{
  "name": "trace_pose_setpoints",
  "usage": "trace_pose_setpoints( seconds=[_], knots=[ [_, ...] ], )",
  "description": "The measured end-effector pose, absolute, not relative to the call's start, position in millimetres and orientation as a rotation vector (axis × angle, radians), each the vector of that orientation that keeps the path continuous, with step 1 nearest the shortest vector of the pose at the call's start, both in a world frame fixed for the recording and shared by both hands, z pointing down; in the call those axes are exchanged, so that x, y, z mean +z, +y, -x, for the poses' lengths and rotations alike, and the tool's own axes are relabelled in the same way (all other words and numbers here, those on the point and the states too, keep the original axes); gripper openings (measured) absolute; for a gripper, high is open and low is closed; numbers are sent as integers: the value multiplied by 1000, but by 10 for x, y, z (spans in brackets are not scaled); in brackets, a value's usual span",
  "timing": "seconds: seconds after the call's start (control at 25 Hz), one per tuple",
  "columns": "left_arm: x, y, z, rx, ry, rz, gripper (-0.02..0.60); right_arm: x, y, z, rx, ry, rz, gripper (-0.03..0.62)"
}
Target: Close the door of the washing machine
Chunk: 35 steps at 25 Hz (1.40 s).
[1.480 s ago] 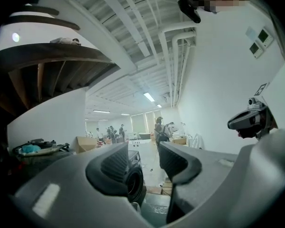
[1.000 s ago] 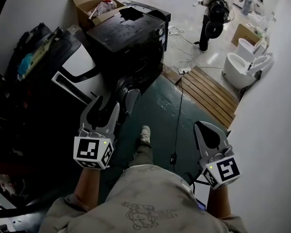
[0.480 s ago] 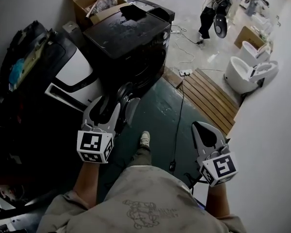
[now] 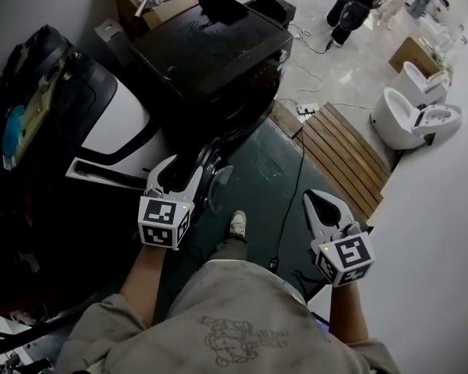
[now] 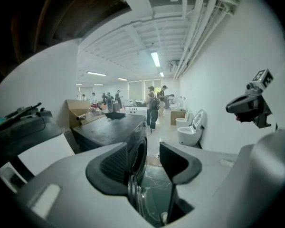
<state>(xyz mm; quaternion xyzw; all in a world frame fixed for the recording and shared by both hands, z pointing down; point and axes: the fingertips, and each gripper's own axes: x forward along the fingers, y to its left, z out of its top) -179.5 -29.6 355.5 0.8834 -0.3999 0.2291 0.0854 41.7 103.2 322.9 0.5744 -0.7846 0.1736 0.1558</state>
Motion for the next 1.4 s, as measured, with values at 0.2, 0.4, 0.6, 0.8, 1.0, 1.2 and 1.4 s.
trace_pose_setpoints(
  seconds=[0.2,0.4,0.6,0.8,1.0,1.2,1.4],
  knots=[
    [4030,-675,1864,770,-1115,-2558,198,3543,513,-357,659,-2252,-1647,28],
    [4367,-957,1917,802,-1085,-2486,198,3930,129,-411,742,-2168,-1623,28],
    [4712,-1081,1977,879,-1057,-2437,198,4317,-71,-426,790,-2087,-1560,28],
    [5001,-1142,2033,944,-1063,-2379,198,4482,-186,-419,781,-2075,-1480,28],
    [5183,-1186,2031,982,-1071,-2327,198,4556,-318,-486,809,-2093,-1442,28],
    [5345,-1234,1988,985,-1119,-2239,198,4696,-485,-616,816,-2109,-1351,28],
    [5460,-1354,1968,925,-1220,-2097,198,4833,-726,-783,814,-2137,-1227,28]
  ],
)
